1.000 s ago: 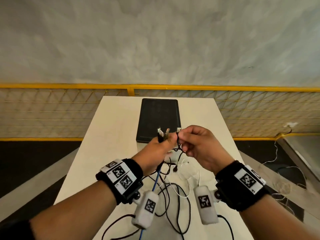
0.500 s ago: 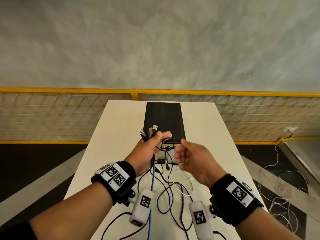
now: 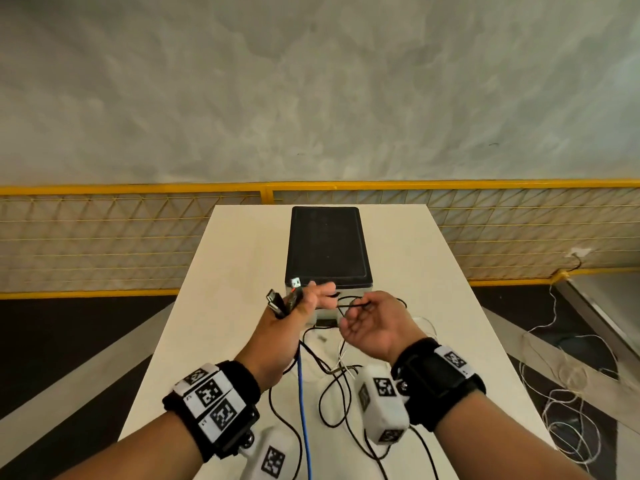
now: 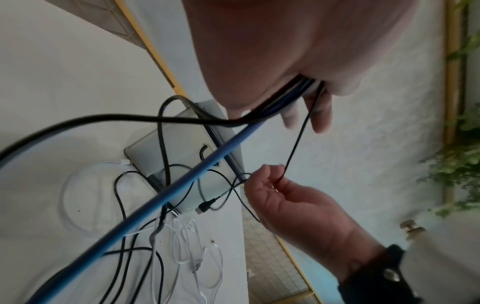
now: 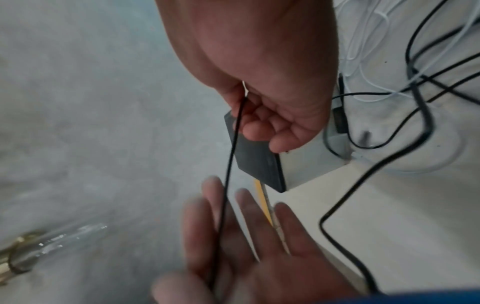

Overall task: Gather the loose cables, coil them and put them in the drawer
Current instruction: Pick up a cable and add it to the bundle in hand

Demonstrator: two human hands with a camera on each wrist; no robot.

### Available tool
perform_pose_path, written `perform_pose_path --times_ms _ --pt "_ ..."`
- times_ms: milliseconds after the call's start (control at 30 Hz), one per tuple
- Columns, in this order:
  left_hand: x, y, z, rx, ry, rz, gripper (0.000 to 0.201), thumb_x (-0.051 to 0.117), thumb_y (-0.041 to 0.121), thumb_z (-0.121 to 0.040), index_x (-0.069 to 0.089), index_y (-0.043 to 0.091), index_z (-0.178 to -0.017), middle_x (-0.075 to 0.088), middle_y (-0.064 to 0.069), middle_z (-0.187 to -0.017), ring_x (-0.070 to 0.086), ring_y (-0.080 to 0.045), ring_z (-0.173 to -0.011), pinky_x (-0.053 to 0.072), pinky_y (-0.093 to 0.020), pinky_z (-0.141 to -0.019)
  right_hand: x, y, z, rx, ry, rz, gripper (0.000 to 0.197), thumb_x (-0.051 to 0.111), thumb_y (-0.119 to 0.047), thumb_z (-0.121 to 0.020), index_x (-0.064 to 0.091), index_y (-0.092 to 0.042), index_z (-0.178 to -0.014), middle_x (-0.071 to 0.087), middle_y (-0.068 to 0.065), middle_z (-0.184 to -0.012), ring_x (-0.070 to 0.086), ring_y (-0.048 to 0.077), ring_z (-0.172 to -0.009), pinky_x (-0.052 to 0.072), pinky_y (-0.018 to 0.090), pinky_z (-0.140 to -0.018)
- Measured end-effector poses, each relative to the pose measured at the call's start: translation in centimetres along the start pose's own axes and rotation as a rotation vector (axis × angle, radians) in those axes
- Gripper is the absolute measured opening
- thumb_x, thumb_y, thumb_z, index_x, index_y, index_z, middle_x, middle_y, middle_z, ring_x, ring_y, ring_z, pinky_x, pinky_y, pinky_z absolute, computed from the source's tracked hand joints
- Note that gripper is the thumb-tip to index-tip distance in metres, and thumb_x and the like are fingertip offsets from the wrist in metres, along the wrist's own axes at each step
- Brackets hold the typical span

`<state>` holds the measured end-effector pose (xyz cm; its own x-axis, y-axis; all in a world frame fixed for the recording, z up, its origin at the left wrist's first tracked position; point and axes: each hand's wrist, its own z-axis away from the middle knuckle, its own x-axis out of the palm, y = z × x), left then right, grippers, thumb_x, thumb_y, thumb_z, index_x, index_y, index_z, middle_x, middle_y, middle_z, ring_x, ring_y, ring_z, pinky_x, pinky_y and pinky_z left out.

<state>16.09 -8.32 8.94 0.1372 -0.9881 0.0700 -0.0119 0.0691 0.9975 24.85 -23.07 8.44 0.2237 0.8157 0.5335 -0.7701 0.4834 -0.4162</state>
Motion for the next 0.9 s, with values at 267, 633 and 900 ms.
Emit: perform_pose_path --times_ms 267,633,900 --pt "-3.1 4.2 0.5 0.081 0.150 0.524 0.048 0.042 0.028 -0.097 0.045 0.013 -0.051 0.041 -0.003 -0.048 0.054 -0.022 -0.049 0.054 -0.043 -0.076 -0.1 -0.9 -1.3 -0.033 -0.049 -0.213 0.033 0.035 -0.003 -0.092 0.044 -0.007 -0.060 0.051 0.011 -0.045 0.051 0.021 -0.053 0.050 0.039 -0.073" --pt "-5.2 6.6 -0.3 -0.171 0.151 -0.040 0.030 0.053 0.028 -0.098 0.066 0.011 -0.077 0.061 0.005 -0.063 0.029 -0.006 -0.035 0.021 -0.015 -0.037 -1.9 1.1 -1.8 -0.018 0.009 -0.133 0.036 0.040 -0.022 -0.104 0.052 -0.010 -0.072 0.039 0.001 -0.044 0.042 0.012 -0.039 0.054 0.025 -0.045" --pt "1.5 1.4 -0.8 -0.237 0.051 -0.192 0.030 0.056 0.031 -0.098 0.075 0.009 -0.091 0.063 0.006 -0.063 0.037 -0.005 -0.036 0.029 -0.018 -0.039 -0.5 4.1 1.2 -0.084 -0.122 0.407 0.035 0.044 -0.030 -0.102 0.061 -0.017 -0.074 0.045 -0.002 -0.054 0.045 0.011 -0.046 0.043 0.024 -0.050"
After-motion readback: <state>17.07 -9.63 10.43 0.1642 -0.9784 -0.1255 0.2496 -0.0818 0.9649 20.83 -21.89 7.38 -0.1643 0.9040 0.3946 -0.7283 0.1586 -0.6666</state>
